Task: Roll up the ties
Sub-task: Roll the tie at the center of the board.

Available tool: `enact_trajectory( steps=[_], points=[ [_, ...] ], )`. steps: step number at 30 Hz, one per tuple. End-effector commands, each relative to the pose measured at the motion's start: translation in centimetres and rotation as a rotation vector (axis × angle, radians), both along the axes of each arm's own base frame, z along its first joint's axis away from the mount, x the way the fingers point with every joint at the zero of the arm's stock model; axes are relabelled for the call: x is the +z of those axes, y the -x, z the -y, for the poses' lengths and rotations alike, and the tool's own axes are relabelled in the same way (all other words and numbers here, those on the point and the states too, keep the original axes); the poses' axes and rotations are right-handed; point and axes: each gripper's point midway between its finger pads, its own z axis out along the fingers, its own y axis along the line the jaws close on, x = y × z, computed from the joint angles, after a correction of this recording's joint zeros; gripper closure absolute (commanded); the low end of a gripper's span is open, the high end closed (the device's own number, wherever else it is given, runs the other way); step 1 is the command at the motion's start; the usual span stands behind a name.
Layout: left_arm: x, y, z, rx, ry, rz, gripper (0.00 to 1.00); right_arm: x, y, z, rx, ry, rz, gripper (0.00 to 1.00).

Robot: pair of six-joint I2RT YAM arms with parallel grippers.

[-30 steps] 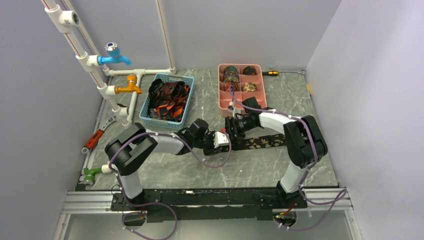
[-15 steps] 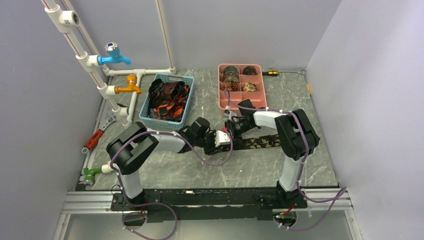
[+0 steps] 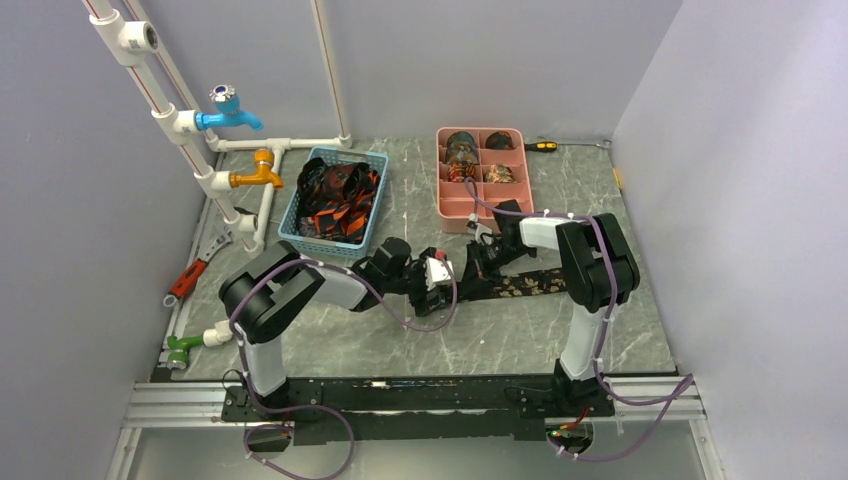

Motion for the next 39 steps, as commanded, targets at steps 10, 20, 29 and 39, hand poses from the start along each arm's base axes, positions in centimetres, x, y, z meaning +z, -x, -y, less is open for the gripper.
enact_trajectory(
  steps=[10,20,29,39],
  points=[
    [-2.8,0.7,2.8,-0.029,-0.036,-0.072,0.61,-2.6,0.1,2.3,0.018,0.146,0.038,1.00],
    [-5.2,4.6,-2.2,-0.102,-0.210,-0.122,0.66,4.9,1.3,-0.6,0.041,-0.047,0.150,0.51],
    [-5.1,3.7,-1.5,-0.062,-0.218,-0.153,0.63,3.6,1.0,-3.5,0.047,-0.084,0.113,0.50],
    [-5.2,3.8,-1.6,-0.059,-0.226,-0.176,0.52,-0.8,0.4,-1.0,0.052,0.077,0.083,1.00]
  ],
)
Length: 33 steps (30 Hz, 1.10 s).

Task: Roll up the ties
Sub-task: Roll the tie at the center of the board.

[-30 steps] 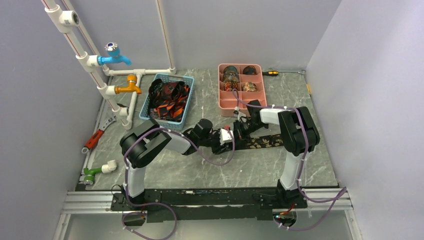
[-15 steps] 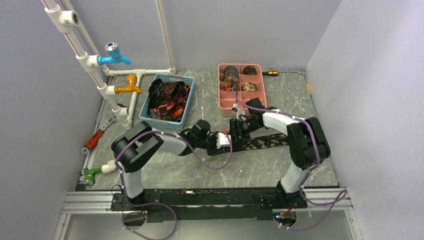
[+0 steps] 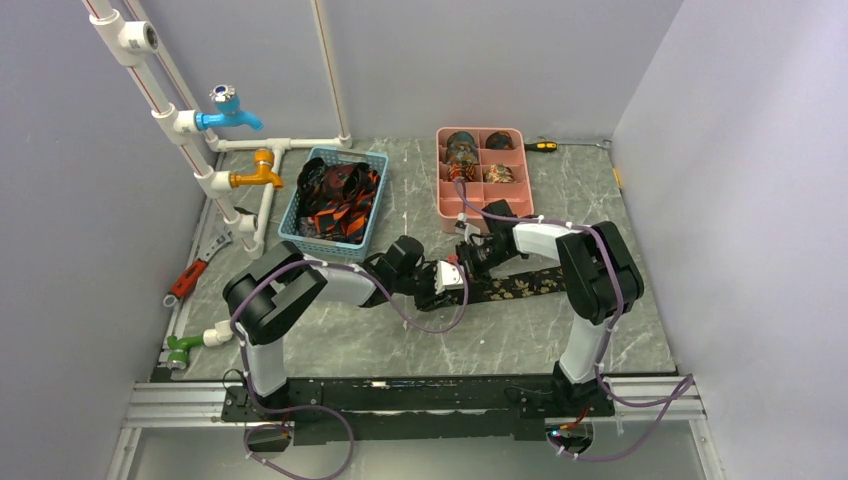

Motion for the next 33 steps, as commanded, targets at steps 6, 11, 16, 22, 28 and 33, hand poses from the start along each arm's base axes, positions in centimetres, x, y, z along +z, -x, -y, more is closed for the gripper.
enact_trajectory(
  steps=[6,11,16,22,28,33],
  points=[
    [-3.7,1.5,-3.2,0.032,-0.102,-0.115,0.31,-5.1,-1.1,4.9,0.021,0.234,0.038,1.00],
    [-2.4,0.9,-2.1,0.030,-0.029,-0.073,0.26,-6.0,-1.2,7.0,0.003,0.296,0.019,1.00],
    [-1.6,-0.1,0.1,0.035,0.021,-0.036,0.25,-6.6,-1.6,7.9,-0.006,0.329,0.014,1.00],
    [-1.4,-0.8,3.0,0.020,0.044,0.018,0.27,-6.8,-2.2,7.6,-0.011,0.325,0.014,1.00],
    [-3.9,-0.1,1.4,0.019,-0.065,-0.008,0.62,-4.8,-2.1,6.7,0.007,0.251,0.039,1.00],
    [-5.2,1.9,-2.6,0.040,-0.156,-0.074,0.69,-0.7,-2.6,5.6,-0.006,0.154,0.136,0.71]
  ],
)
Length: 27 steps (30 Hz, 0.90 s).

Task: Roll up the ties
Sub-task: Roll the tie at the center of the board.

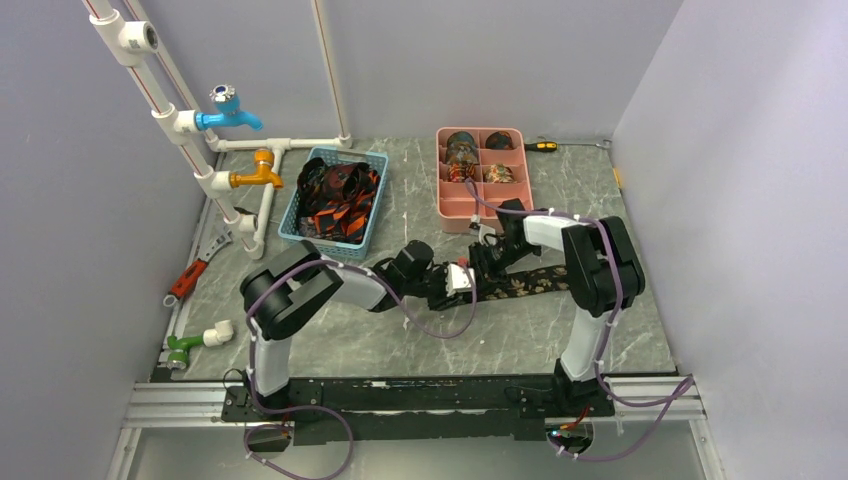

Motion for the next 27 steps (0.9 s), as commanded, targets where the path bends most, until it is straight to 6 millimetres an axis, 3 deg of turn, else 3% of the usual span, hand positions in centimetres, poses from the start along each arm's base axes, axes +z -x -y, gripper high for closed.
enact_trajectory(
  steps=[1,3,7,12,16,17,21,27],
  points=[
    [-5.8,2.8,-6.7,0.056,-0.249,-0.139,0.69,1.7,-1.8,0.6,0.001,0.026,0.185,0.64],
    [-6.1,3.0,-7.2,0.071,-0.263,-0.156,0.68,2.9,-1.7,-0.4,0.001,-0.022,0.194,0.53],
    [-6.1,2.8,-6.7,0.101,-0.267,-0.199,0.68,3.8,-0.7,-2.9,0.008,-0.102,0.139,0.50],
    [-5.9,2.4,-6.1,0.102,-0.262,-0.205,0.67,3.1,-0.5,-4.3,0.011,-0.119,0.120,0.49],
    [-6.1,2.4,-6.2,0.095,-0.266,-0.210,0.67,1.2,-0.6,-4.1,0.013,-0.076,0.097,0.50],
    [-6.0,2.5,-6.2,0.092,-0.266,-0.212,0.67,0.5,-0.7,-3.9,0.013,-0.054,0.097,0.54],
    [-5.9,2.3,-6.5,0.093,-0.260,-0.222,0.65,-2.3,-0.6,-2.3,0.019,0.045,0.073,0.96],
    [-5.3,1.8,-6.8,0.084,-0.229,-0.215,0.44,-4.2,-1.5,-0.1,0.024,0.139,0.077,1.00]
  ],
)
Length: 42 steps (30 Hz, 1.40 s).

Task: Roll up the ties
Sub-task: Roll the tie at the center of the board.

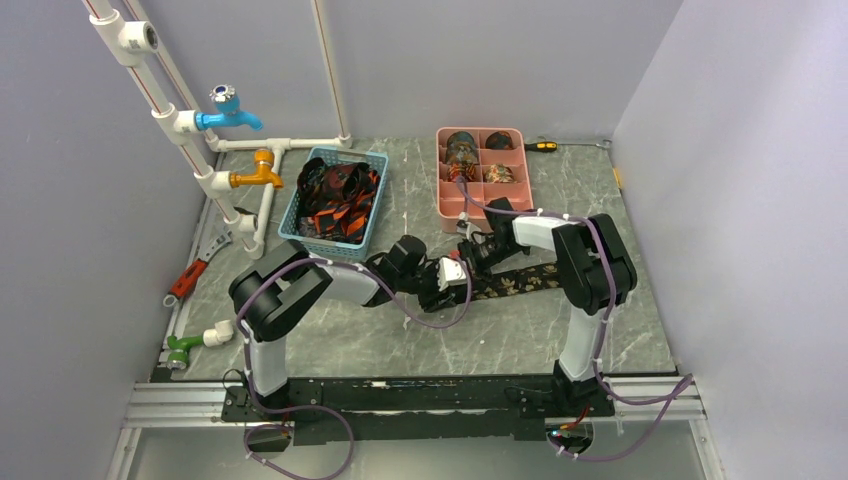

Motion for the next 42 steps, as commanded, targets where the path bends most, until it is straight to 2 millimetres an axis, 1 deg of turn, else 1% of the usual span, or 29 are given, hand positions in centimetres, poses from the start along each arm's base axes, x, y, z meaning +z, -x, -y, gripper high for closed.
enact_trajectory(
  steps=[1,6,7,14,16,21,23,26,29,31,33,36,37,39,42],
  points=[
    [-5.0,1.7,-4.1,0.026,-0.161,-0.131,0.42,-6.0,-1.7,4.2,0.024,0.278,0.110,1.00],
    [-4.1,1.1,-3.5,0.018,-0.114,-0.099,0.35,-7.0,-1.9,5.7,0.021,0.346,0.120,1.00],
    [-4.1,1.2,-3.4,0.010,-0.110,-0.097,0.34,-7.2,-2.0,6.0,0.019,0.357,0.119,1.00],
    [-3.6,0.5,-2.5,0.011,-0.074,-0.071,0.36,-8.0,-2.2,6.7,0.016,0.402,0.122,1.00],
    [-3.5,0.4,-2.2,0.010,-0.068,-0.073,0.40,-8.1,-2.5,6.7,0.013,0.404,0.125,1.00],
    [-3.5,0.1,-0.9,0.024,-0.074,-0.061,0.56,-7.8,-2.9,6.2,0.011,0.383,0.129,1.00],
    [-3.7,0.2,-0.7,0.023,-0.088,-0.056,0.63,-7.7,-2.9,6.1,0.013,0.378,0.127,1.00],
    [-4.3,0.7,-1.3,0.025,-0.130,-0.059,0.73,-7.1,-2.6,5.9,0.024,0.356,0.131,1.00],
    [-5.2,1.6,-3.0,0.025,-0.192,-0.082,0.83,-5.5,-2.3,5.9,0.039,0.335,0.144,1.00],
    [-5.8,2.5,-4.4,0.017,-0.229,-0.099,0.87,-4.0,-2.4,6.2,0.056,0.328,0.176,0.92],
    [-6.0,3.0,-5.2,0.002,-0.257,-0.108,0.90,-2.1,-2.4,6.4,0.054,0.301,0.213,0.80],
    [-6.2,3.3,-5.7,-0.009,-0.278,-0.117,0.91,0.1,-2.0,6.0,0.049,0.234,0.231,0.61],
    [-6.3,3.2,-5.6,-0.009,-0.284,-0.121,0.91,0.6,-1.9,5.8,0.048,0.212,0.231,0.57],
    [-6.4,3.0,-5.5,-0.008,-0.292,-0.130,0.91,1.4,-1.5,5.2,0.039,0.171,0.224,0.54],
    [-6.3,2.8,-5.3,-0.012,-0.293,-0.126,0.91,2.1,-1.5,4.5,0.021,0.125,0.214,0.53]
  ],
)
